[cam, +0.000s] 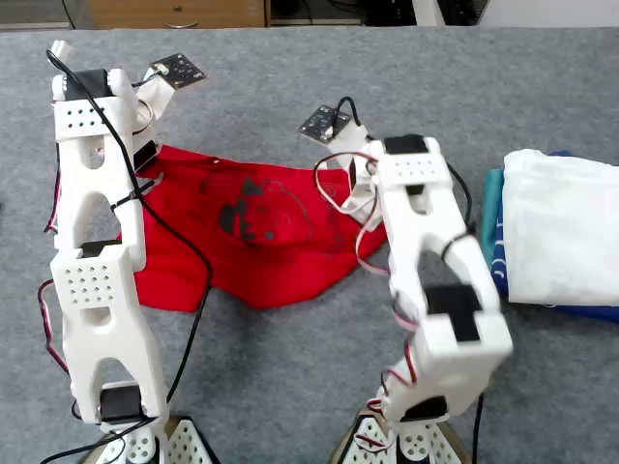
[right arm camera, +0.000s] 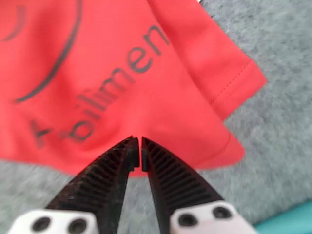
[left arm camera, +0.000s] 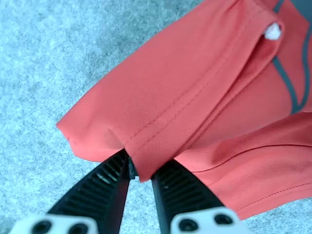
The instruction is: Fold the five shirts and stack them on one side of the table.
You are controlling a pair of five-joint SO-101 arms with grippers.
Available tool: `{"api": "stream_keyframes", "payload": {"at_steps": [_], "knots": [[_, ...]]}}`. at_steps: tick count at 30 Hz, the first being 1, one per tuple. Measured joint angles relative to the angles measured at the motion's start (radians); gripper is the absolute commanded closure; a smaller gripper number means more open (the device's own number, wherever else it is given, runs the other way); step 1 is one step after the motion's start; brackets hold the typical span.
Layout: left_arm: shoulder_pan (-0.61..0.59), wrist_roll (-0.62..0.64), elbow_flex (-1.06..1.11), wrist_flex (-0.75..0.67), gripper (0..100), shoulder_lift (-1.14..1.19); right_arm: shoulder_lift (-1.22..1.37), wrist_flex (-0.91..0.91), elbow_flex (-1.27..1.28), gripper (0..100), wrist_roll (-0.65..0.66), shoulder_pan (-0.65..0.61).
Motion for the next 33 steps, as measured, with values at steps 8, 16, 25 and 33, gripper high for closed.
{"api": "stream_keyframes", "payload": {"at_steps": [8,16,25,33], "knots": [[-0.029,0.000,-0.049,0.000,98,0.000,0.304,0.206,-0.296,99.8,-0.006,-0.002],[-0.083,0.000,-0.212,0.000,98,0.000,0.446,0.333,-0.505,99.7,-0.006,-0.005],[-0.149,-0.003,-0.350,0.000,98,0.000,0.454,0.333,-0.511,99.7,-0.006,-0.005],[-0.152,0.018,-0.342,0.000,98,0.000,0.402,0.350,-0.511,97.4,-0.006,-0.012]]}}
